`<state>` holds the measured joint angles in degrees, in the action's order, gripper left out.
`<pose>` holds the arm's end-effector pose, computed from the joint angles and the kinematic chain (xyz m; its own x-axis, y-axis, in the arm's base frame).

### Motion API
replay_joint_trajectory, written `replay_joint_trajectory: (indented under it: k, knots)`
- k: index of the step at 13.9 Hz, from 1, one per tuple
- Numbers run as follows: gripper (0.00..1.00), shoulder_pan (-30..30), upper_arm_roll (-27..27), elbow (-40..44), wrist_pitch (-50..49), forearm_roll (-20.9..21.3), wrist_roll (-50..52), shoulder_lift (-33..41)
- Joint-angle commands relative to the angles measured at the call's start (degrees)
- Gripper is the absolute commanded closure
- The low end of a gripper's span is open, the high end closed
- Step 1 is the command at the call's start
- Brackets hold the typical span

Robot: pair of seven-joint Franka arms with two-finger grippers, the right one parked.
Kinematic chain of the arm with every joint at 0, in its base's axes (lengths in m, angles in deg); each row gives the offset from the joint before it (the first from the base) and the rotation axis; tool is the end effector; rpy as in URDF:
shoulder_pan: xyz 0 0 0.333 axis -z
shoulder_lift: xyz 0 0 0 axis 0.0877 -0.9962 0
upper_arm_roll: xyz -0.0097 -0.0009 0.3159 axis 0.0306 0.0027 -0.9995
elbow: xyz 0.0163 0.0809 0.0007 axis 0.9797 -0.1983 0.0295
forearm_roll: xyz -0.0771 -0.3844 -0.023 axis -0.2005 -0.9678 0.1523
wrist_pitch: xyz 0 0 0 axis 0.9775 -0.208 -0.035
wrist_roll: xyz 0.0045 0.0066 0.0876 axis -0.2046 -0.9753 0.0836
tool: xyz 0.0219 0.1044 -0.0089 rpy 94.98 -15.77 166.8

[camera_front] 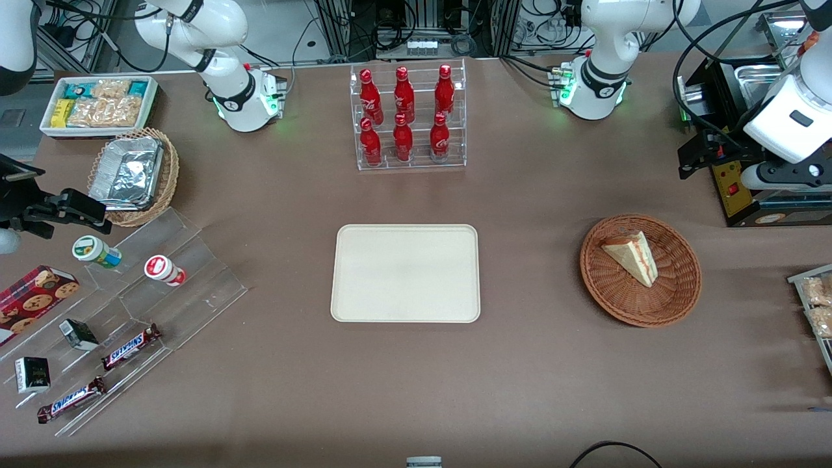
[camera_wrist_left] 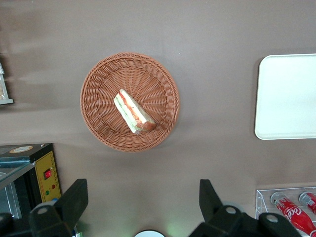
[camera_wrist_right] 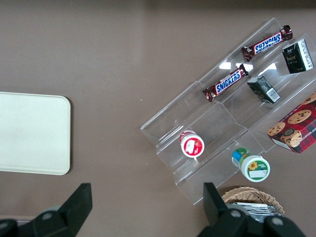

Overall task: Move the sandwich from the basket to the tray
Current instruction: 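Move the left gripper toward the wicker basket with the sandwich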

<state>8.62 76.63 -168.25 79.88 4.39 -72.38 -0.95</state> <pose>0.5356 -0.0617 0.6433 0.9976 -0.0488 -0.0488 -0.0496 -0.9987 -0.0152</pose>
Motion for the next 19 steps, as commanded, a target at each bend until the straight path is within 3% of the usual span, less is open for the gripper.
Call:
replay_joint_trajectory:
  k: [1,11,19]
  knots:
    - [0.0,-0.2,0.0,0.1,-0.8,-0.7,-0.7,0.2]
    - [0.0,-1.0,-2.7,-2.3,2.0,0.4,0.9,-4.0]
    - [0.02,-3.1,-4.3,-17.8,20.3,0.4,11.0,-5.4]
